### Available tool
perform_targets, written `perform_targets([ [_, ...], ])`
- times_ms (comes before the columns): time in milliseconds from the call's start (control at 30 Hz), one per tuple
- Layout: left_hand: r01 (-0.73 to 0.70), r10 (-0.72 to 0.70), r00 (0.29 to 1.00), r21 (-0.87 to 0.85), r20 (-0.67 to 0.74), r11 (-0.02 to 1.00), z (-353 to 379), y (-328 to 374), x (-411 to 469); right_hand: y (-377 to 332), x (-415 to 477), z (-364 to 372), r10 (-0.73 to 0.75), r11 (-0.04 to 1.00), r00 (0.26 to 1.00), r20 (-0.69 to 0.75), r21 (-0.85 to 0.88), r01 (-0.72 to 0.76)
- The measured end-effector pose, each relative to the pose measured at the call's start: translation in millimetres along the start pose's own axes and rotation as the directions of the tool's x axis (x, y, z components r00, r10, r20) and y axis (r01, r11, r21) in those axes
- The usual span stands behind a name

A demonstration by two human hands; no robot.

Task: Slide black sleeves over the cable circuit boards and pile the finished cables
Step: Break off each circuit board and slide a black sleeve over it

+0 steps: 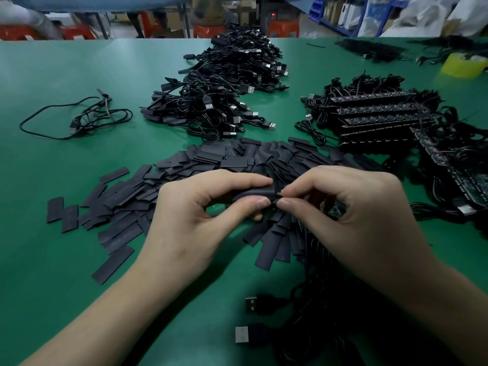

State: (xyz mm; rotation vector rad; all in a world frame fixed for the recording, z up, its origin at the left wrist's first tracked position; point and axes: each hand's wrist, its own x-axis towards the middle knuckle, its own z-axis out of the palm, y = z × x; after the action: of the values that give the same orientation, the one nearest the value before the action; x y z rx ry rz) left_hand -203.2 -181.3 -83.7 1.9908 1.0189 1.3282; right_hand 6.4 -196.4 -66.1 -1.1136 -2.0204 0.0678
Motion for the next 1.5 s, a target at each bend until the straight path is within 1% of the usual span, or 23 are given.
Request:
perform_targets([
  [67, -0.015, 0.015, 1.0, 0.019, 0.0, 1.0, -0.2, 1.1, 0.4, -0.3, 0.7, -2.1, 0.025, 0.999, 0.999, 0.021, 0.038, -0.026],
  [100, -0.024, 0.024, 1.0, 0.031, -0.001, 0.999, -0.5, 1.9, 0.8, -0.1, 1.3, -3.4, 0.07, 0.993, 0.997, 0.039, 0.095, -0.073],
  [200, -0.088, 0.089, 0.996, 0.103, -0.001, 0.991, -1.1, 5.2, 2.0, 1.1, 3.1, -5.8, 0.226, 0.919, 0.967, 0.117, 0.302, -0.252],
  [267, -0.135, 0.137, 0.99, 0.159, -0.008, 0.978, -1.1, 6.0, 1.7, 0.6, 4.5, -6.0, 0.256, 0.877, 0.95, 0.18, 0.37, -0.306],
  [367, -0.123, 0.137, 0.989, 0.195, -0.057, 0.973, -1.9, 4.6, 1.0, -0.1, 5.9, -6.1, 0.258, 0.862, 0.943, 0.21, 0.39, -0.323],
  [433, -0.101, 0.118, 0.99, 0.187, -0.082, 0.977, -2.8, 3.9, 1.1, 0.1, 5.0, -7.1, 0.242, 0.889, 0.95, 0.197, 0.347, -0.298],
  [500, -0.097, 0.113, 0.991, 0.183, -0.076, 0.978, -3.1, 3.9, 1.5, 0.5, 4.4, -7.4, 0.221, 0.918, 0.959, 0.178, 0.293, -0.265],
  [567, -0.081, 0.091, 0.994, 0.154, -0.058, 0.985, -2.7, 3.7, 1.8, 1.2, 4.0, -6.5, 0.224, 0.919, 0.961, 0.162, 0.295, -0.263],
  [633, -0.037, 0.041, 0.998, 0.088, -0.039, 0.995, -2.0, 2.7, 1.6, 1.9, 4.0, -5.6, 0.241, 0.902, 0.954, 0.179, 0.322, -0.288],
  [733, 0.048, -0.049, 0.999, -0.071, -0.007, 0.996, -0.2, 3.1, 1.6, 4.8, 4.4, -5.4, 0.251, 0.873, 0.936, 0.248, 0.359, -0.329],
  [800, 0.098, -0.097, 0.995, -0.19, 0.012, 0.977, 0.6, 4.5, 1.8, 6.7, 5.4, -5.9, 0.253, 0.832, 0.921, 0.296, 0.419, -0.363],
  [833, 0.106, -0.103, 0.994, -0.221, 0.022, 0.969, 0.6, 4.8, 1.9, 7.6, 6.0, -6.1, 0.255, 0.805, 0.913, 0.318, 0.453, -0.383],
  [933, 0.084, -0.077, 0.996, -0.22, 0.043, 0.972, 0.9, 4.4, 2.0, 10.5, 7.0, -5.8, 0.259, 0.725, 0.886, 0.385, 0.528, -0.442],
  [1033, 0.073, -0.064, 0.997, -0.208, 0.051, 0.975, 0.3, 4.3, 2.4, 11.3, 7.1, -4.2, 0.257, 0.653, 0.869, 0.422, 0.587, -0.478],
  [1133, 0.08, -0.07, 0.996, -0.212, 0.051, 0.974, 0.0, 4.7, 2.2, 11.3, 6.6, -3.4, 0.248, 0.616, 0.862, 0.441, 0.615, -0.492],
  [1233, 0.096, -0.095, 0.995, -0.185, 0.019, 0.978, 1.2, 5.6, 2.4, 11.1, 6.2, -2.5, 0.255, 0.615, 0.861, 0.439, 0.613, -0.495],
  [1300, 0.126, -0.14, 0.988, -0.166, -0.072, 0.978, 2.8, 6.4, 2.1, 10.0, 6.3, -2.4, 0.273, 0.631, 0.872, 0.405, 0.609, -0.48],
  [1400, 0.189, -0.226, 0.952, -0.187, -0.205, 0.964, 4.2, 7.9, 0.1, 8.4, 5.8, -2.8, 0.278, 0.709, 0.913, 0.299, 0.577, -0.406],
  [1500, 0.19, -0.227, 0.945, -0.171, -0.235, 0.967, 7.1, 12.0, -2.1, 7.0, 4.2, -0.9, 0.278, 0.76, 0.934, 0.225, 0.543, -0.357],
])
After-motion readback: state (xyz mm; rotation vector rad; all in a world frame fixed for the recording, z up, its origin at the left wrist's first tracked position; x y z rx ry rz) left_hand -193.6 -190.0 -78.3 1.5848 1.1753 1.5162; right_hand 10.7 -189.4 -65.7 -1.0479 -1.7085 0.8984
